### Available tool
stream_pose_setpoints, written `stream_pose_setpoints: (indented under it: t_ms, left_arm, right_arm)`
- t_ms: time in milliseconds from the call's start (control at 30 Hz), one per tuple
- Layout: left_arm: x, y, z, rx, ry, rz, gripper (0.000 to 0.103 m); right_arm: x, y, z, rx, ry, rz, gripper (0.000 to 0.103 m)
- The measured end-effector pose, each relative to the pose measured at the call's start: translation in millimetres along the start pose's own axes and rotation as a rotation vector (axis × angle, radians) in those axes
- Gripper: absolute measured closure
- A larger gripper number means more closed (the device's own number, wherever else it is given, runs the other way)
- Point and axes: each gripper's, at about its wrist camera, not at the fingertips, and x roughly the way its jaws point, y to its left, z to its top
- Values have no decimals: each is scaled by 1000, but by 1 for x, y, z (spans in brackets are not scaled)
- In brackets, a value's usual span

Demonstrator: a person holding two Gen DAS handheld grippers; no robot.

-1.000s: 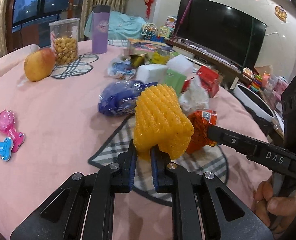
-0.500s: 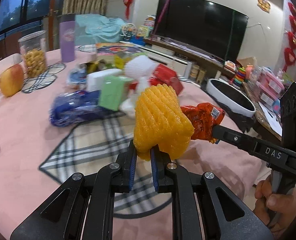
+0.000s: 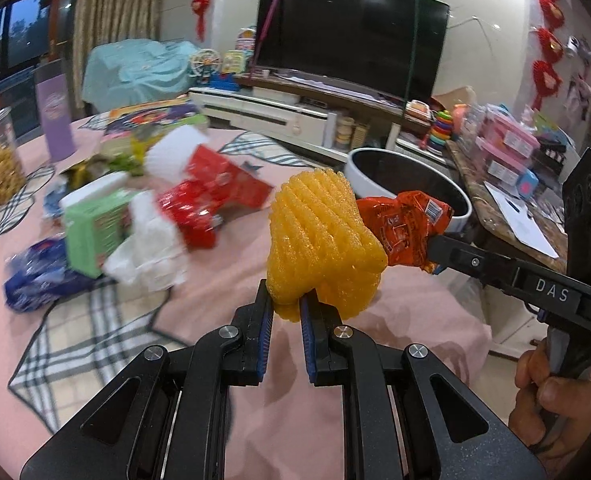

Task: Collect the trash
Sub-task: 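Carry both items over the black bin and open both tools to drop them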

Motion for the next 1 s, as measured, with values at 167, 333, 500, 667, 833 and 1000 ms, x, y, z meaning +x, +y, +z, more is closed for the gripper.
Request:
stream_pose_setpoints:
  t_ms: [167,333,500,667,833,1000]
  left_arm:
    - [12,-21,16,32,4,-24,91]
    - [28,-45,37,67,0,-48,91]
    - [43,-64,54,100,5,-60,91]
    - [63,-82,68,129,22,-71,91]
    - [84,-95,78,159,42,-75,91]
    - [105,-101,85,157,87,-89,90]
  right_arm:
    - [-10,-16,8,20,-22,-26,89]
    - [-20,-38,24,45,-52,-54,89]
    - [-26,-61,39,77,-77,-83,89]
    - [-26,-78,51,93,-91,-109,91]
    - [-20,-97,61,111,-85,-134,93]
    - [-16,-107,64,115,-82,-151,94]
